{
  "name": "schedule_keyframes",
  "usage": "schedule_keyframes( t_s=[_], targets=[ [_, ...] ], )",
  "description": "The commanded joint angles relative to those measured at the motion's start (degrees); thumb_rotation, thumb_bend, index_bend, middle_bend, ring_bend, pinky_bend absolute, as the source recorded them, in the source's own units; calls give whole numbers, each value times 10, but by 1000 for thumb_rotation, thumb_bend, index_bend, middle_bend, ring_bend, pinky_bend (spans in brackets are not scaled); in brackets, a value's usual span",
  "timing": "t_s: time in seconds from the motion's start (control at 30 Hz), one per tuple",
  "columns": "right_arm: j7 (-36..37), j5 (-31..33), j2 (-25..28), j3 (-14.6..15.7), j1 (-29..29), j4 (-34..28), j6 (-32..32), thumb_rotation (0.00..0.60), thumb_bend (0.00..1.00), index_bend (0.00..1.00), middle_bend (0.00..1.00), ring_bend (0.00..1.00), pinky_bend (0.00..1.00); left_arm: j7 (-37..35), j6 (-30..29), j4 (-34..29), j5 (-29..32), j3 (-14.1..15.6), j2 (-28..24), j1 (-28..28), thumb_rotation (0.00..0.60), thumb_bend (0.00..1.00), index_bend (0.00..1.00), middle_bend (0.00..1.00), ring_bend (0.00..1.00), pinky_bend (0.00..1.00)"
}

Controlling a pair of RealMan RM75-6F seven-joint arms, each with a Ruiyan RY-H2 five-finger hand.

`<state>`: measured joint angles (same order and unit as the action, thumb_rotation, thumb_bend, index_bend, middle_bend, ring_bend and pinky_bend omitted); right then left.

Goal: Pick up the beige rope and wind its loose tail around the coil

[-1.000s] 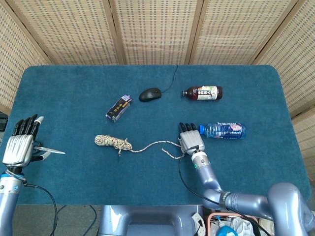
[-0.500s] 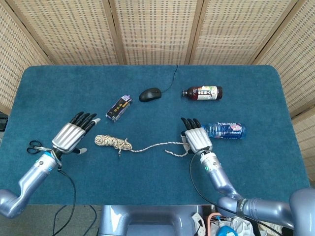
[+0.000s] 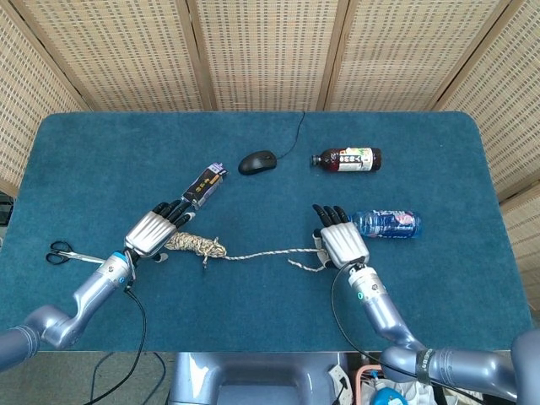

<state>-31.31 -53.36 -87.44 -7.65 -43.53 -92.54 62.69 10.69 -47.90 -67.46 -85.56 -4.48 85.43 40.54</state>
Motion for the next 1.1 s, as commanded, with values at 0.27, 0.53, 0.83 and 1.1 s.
schedule_keyframes(
  t_s=[0.27,0.53,0.83,1.1],
  targets=[
    [-11,-23,23,9,17,-35,18,600,455,682,0,0,19,-4,14,36,11,3,44,23,600,203,214,93,108,230],
    [-14,-32,42,12,27,-57,25,600,455,682,0,0,19,9,19,62,13,1,75,42,600,238,445,289,267,390],
    [4,-78,76,24,45,-102,33,600,456,682,0,0,19,-7,-1,25,32,-26,61,52,600,320,595,428,386,534],
    [26,-169,118,45,61,-147,44,600,455,682,0,0,19,49,20,-41,103,-86,31,90,600,321,597,429,387,535]
  ],
)
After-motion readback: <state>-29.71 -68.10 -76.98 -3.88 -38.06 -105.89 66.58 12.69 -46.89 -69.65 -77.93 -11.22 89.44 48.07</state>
